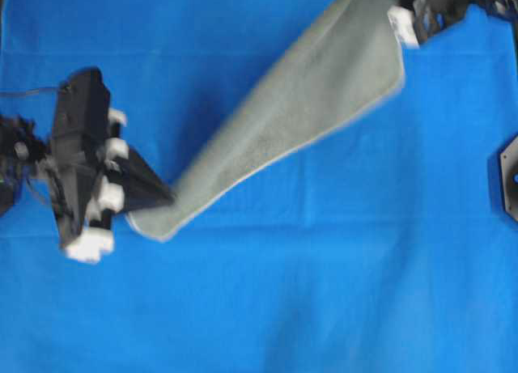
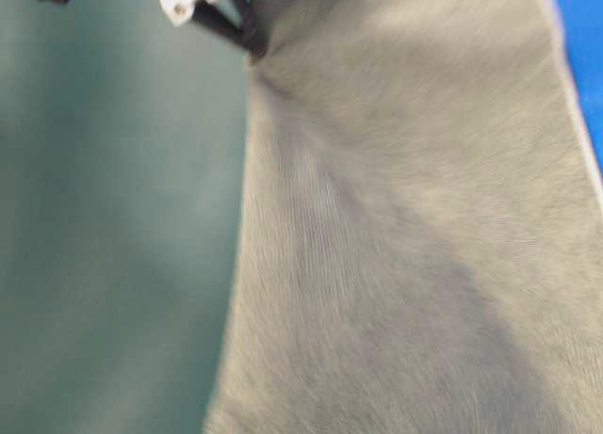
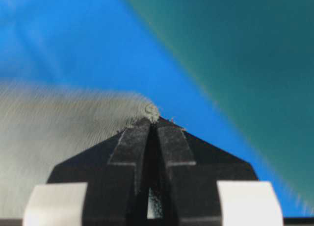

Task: Fold a large towel.

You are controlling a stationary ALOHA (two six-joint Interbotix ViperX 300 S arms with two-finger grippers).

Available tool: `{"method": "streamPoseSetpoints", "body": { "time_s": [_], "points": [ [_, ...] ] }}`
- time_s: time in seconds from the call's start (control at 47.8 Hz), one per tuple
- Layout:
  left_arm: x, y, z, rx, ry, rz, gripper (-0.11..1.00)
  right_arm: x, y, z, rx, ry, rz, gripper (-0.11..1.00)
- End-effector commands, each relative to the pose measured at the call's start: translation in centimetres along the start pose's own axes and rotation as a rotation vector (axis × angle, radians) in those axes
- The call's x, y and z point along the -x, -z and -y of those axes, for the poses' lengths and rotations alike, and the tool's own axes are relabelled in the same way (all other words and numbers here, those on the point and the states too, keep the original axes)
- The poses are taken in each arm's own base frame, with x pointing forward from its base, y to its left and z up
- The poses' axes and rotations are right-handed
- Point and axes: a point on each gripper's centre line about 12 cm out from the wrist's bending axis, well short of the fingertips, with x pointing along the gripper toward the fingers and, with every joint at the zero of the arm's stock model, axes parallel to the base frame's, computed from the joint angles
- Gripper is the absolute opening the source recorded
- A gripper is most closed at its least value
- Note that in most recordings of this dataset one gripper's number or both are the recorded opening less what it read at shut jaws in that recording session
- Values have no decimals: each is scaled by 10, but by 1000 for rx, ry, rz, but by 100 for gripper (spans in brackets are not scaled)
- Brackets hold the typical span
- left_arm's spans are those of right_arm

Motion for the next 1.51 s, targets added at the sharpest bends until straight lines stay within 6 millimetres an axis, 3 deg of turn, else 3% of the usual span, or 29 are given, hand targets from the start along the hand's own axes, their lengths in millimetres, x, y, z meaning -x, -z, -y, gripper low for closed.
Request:
{"method": "streamPoseSetpoints", "body": {
  "time_s": [0.0,0.209,0.418,0.627,0.794,0.983,1.129,1.317,1.484],
  "points": [
    [-9,-19,21,-16,62,69,2,-10,-29,0,34,-7,89,2],
    [-50,-45,53,-44,119,89,2,-37,-70,-2,75,-11,160,2],
    [-83,-73,86,-74,163,108,2,-49,-91,-3,75,-9,191,2],
    [-100,-84,102,-77,174,84,2,-39,-83,-1,75,6,156,2],
    [-117,-95,126,-91,211,102,2,-2,-72,7,88,56,100,2],
    [-136,-109,137,-92,224,127,2,38,-48,15,78,106,28,2],
    [-151,-115,143,-91,230,139,2,54,-37,19,71,138,-30,2],
    [-157,-109,156,-64,260,140,2,44,-33,15,82,132,-78,2],
    [-157,-84,165,57,306,130,2,8,-35,9,101,121,-143,2]
  ]
}}
